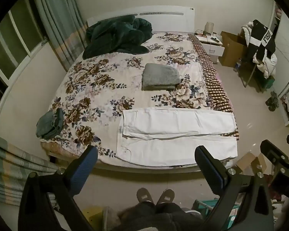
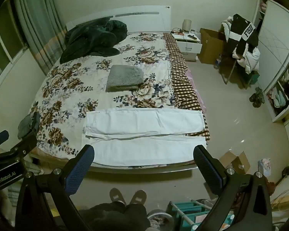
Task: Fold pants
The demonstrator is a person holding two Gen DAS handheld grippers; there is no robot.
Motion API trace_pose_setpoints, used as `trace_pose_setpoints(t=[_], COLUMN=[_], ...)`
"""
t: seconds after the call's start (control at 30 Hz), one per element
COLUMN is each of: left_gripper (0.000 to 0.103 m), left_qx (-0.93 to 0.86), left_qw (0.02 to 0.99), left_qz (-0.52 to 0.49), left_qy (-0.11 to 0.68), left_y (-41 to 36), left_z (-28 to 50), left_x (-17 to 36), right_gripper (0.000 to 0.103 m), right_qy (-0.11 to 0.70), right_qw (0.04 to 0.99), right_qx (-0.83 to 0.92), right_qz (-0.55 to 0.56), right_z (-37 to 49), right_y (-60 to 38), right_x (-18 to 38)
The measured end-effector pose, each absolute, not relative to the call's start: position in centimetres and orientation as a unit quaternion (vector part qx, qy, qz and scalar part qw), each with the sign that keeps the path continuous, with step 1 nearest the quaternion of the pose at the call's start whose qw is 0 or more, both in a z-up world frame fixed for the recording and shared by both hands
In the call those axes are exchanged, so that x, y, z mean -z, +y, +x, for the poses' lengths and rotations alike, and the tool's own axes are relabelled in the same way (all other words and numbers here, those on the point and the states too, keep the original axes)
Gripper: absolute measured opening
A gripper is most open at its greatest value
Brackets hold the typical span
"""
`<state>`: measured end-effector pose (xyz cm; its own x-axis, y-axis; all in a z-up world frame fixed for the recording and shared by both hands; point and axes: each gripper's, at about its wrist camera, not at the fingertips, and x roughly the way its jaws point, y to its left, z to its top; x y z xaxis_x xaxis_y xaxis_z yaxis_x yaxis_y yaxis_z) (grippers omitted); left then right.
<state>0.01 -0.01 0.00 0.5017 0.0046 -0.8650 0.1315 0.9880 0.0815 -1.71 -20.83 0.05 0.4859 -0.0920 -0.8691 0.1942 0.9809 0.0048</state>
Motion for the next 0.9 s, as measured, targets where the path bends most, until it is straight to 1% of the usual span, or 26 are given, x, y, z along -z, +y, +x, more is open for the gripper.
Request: trace_pose_setpoints(t=[0.5, 0.9], left_gripper=[0.103, 0.103], left_qx=[0.037, 0.037], left_qw=[0.865, 0.867], left_qz=[0.066, 0.065], left_qy=[0.496, 0.493], left_y=[0.1, 0.0], left_z=[0.0, -0.1], left_x=[0.0, -1.0], right_gripper=[0.103, 0.103], right_qy=[0.499, 0.498], right_qw=[0.862, 0.863], right_qx=[0.074, 0.073], right_qz=[0.05, 0.044], right_z=[-1.9, -1.7], right_y=[-20.4, -19.2], right_x=[-0.3, -0.2])
